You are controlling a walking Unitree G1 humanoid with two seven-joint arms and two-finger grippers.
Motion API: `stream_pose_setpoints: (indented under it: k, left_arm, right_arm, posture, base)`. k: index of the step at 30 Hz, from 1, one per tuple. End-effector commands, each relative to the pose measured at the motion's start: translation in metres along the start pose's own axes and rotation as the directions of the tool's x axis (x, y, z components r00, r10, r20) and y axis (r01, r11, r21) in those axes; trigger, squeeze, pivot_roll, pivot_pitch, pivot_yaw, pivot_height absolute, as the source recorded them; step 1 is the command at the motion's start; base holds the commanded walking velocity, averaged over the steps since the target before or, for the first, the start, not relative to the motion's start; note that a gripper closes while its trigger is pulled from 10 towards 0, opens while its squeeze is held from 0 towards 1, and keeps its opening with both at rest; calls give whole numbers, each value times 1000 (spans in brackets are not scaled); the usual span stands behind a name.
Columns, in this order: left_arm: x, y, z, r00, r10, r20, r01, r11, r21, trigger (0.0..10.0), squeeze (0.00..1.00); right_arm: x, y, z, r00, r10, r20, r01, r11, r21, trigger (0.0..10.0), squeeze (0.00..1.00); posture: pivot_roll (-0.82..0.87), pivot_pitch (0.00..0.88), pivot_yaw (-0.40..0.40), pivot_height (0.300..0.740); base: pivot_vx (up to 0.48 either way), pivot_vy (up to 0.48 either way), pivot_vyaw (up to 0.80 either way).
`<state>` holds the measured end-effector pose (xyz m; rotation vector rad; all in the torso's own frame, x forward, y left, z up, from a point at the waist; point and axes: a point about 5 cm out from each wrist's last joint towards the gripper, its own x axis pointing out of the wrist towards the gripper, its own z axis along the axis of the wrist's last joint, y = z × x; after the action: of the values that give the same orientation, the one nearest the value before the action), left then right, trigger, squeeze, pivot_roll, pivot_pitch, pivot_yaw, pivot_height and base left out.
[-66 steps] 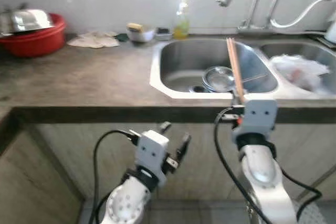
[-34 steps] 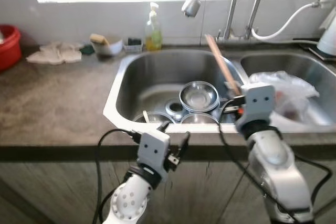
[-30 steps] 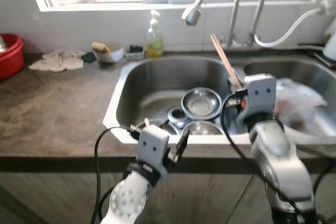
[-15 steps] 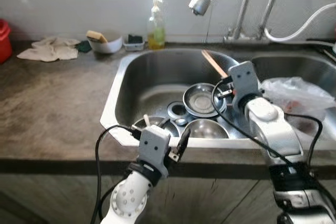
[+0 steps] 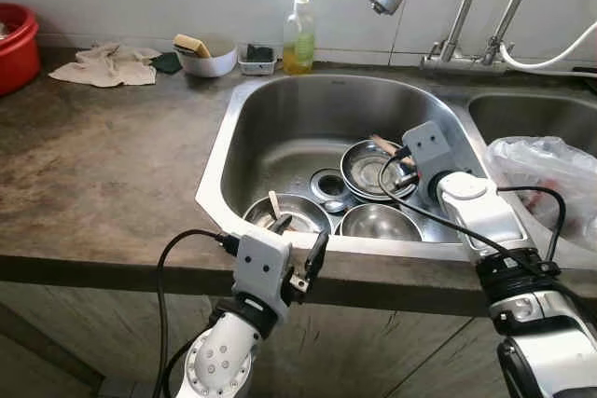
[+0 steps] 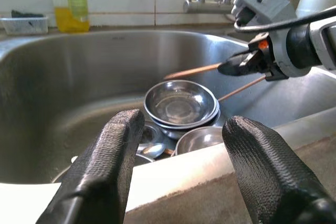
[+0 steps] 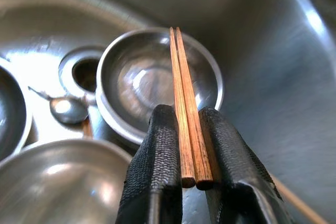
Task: Kitchen organization
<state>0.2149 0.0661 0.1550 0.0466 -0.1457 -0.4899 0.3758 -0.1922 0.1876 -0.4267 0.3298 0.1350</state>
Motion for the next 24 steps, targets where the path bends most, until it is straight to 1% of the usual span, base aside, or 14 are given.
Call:
stream_pose_setpoints:
  k: [1, 2, 7, 13, 14, 16, 18, 19, 20, 23, 24]
  left_arm:
    - [-3, -2, 4, 1000, -8, 5, 8, 1000, 2, 10000, 0]
    - [-3, -3, 4, 1000, -9, 3, 9, 1000, 2, 10000, 0]
    - [-1, -3, 3, 1000, -10, 3, 10, 1000, -1, 10000, 0]
    - [1, -3, 3, 1000, -10, 1, 10, 1000, -2, 10000, 0]
    - [1, -3, 3, 1000, -9, 3, 9, 1000, 0, 10000, 0]
    - [1, -3, 3, 1000, -9, 3, 9, 1000, 1, 10000, 0]
    - [2, -2, 2, 1000, -9, 3, 9, 1000, 4, 10000, 0]
    - [3, -2, 1, 1000, -9, 3, 9, 1000, 7, 10000, 0]
    - [3, -2, 1, 1000, -9, 3, 9, 1000, 7, 10000, 0]
    - [4, 0, 1, 1000, -6, 9, 6, 1000, 4, 10000, 0]
    - [5, 1, 0, 1000, -9, 8, 9, 1000, 8, 10000, 0]
  right_arm:
    - [0, 0, -3, 999, 25, -27, -25, 1000, -8, 10000, 98]
    - [1, 0, -4, 999, 23, -32, -23, 1000, -8, 10000, 1000]
    - [2, -3, -5, 999, 14, -33, -14, 1000, 4, 10000, 1000]
    - [1, -6, -2, 1000, 3, -8, -2, 1000, 20, 10000, 1000]
    - [0, -7, 1, 1000, -10, 22, 10, 999, 36, 10000, 1000]
    - [-1, -7, 3, 999, -17, 37, 16, 999, 43, 10000, 1000]
    - [-4, -6, 8, 996, -28, 86, 23, 998, 62, 10000, 1000]
    - [-10, -4, 16, 985, -49, 164, 32, 994, 106, 10000, 0]
    - [-10, -4, 16, 985, -49, 164, 32, 994, 106, 10000, 0]
    - [-21, -2, 25, 959, -89, 271, 38, 981, 188, 10000, 0]
    - [-32, 2, 27, 943, -99, 319, 35, 979, 201, 10000, 0]
  posture:
    - [195, 159, -60, 740]
    - [195, 159, -60, 740]
    - [192, 156, -61, 740]
    - [190, 139, -62, 740]
    - [189, 129, -63, 740]
    - [189, 127, -60, 740]
    - [188, 119, -64, 740]
    - [187, 111, -63, 740]
    - [187, 111, -63, 740]
    - [180, 97, -57, 740]
    - [172, 88, -52, 740]
  base:
    - [0, 0, 0]
    - [0, 0, 0]
    - [0, 0, 0]
    - [0, 0, 0]
    - [0, 0, 0]
    - [0, 0, 0]
    - [0, 0, 0]
    - [0, 0, 0]
    - [0, 0, 0]
    - [0, 0, 0]
    - [0, 0, 0]
